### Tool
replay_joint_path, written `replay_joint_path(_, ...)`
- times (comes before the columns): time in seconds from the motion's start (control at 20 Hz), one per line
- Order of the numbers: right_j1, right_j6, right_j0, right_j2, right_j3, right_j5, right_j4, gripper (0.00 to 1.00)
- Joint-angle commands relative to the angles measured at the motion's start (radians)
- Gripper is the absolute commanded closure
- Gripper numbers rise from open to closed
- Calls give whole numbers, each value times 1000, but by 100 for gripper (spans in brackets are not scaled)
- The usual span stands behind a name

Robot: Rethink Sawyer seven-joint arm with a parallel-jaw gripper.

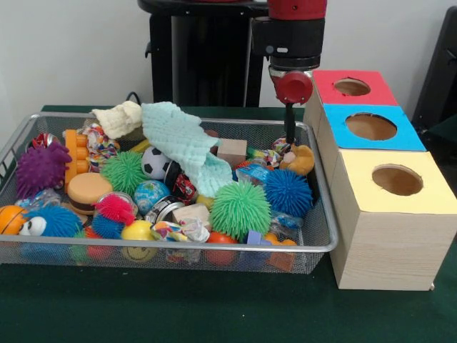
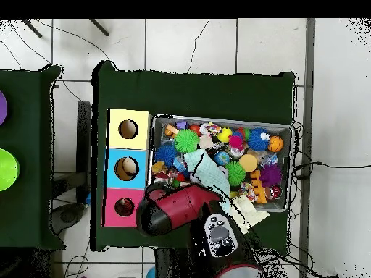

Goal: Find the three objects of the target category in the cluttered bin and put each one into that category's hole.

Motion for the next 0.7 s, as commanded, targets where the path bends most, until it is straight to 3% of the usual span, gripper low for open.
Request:
replay_joint_path(0.05, 90, 96, 22, -68, -156, 123, -78, 0)
replay_joint_path(0.25, 89, 102, -14, -27, -135, 98, -69, 0)
replay_joint_path(0.7, 17, 122, -152, 164, -26, 7, -29, 0)
